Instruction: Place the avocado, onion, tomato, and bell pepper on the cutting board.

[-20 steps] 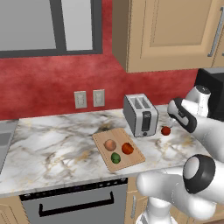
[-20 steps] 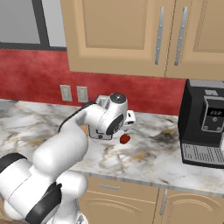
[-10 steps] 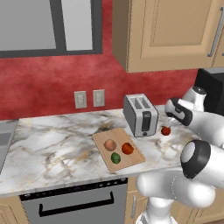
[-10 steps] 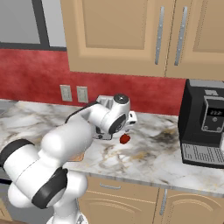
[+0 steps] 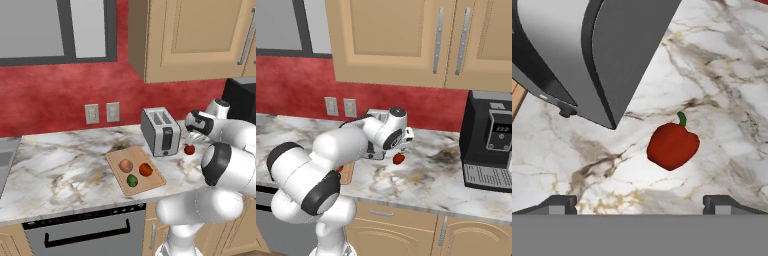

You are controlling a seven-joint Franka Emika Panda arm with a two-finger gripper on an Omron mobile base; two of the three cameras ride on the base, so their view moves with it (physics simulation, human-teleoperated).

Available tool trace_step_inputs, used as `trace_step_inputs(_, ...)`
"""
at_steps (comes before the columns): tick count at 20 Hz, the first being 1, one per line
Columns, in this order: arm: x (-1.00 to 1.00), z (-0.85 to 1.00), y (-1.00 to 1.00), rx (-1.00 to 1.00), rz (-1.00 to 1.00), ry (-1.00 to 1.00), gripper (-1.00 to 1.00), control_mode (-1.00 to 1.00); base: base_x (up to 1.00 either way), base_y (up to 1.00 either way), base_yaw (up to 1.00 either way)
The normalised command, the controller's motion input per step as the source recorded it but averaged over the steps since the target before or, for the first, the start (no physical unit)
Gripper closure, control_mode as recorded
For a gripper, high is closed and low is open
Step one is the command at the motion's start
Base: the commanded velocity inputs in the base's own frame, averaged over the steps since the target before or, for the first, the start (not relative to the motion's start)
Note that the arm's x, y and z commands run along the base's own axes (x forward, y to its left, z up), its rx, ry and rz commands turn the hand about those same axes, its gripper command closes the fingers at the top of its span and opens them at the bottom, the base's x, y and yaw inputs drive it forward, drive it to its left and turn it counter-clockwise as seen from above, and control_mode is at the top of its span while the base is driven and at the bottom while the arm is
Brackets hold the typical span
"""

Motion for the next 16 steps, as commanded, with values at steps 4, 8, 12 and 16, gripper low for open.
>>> trace_step_inputs(4,0.17,-0.16,-0.08,0.0,0.04,0.02,-1.0,-1.0,0.0,0.0,0.0)
trace_step_inputs(8,0.16,-0.21,-0.12,0.0,0.04,0.01,-1.0,-1.0,0.0,0.0,0.0)
trace_step_inputs(12,0.17,-0.22,-0.04,0.0,0.04,0.02,-1.0,-1.0,0.0,0.0,0.0)
trace_step_inputs(16,0.17,-0.17,0.0,0.0,0.04,0.01,-1.0,-1.0,0.0,0.0,0.0)
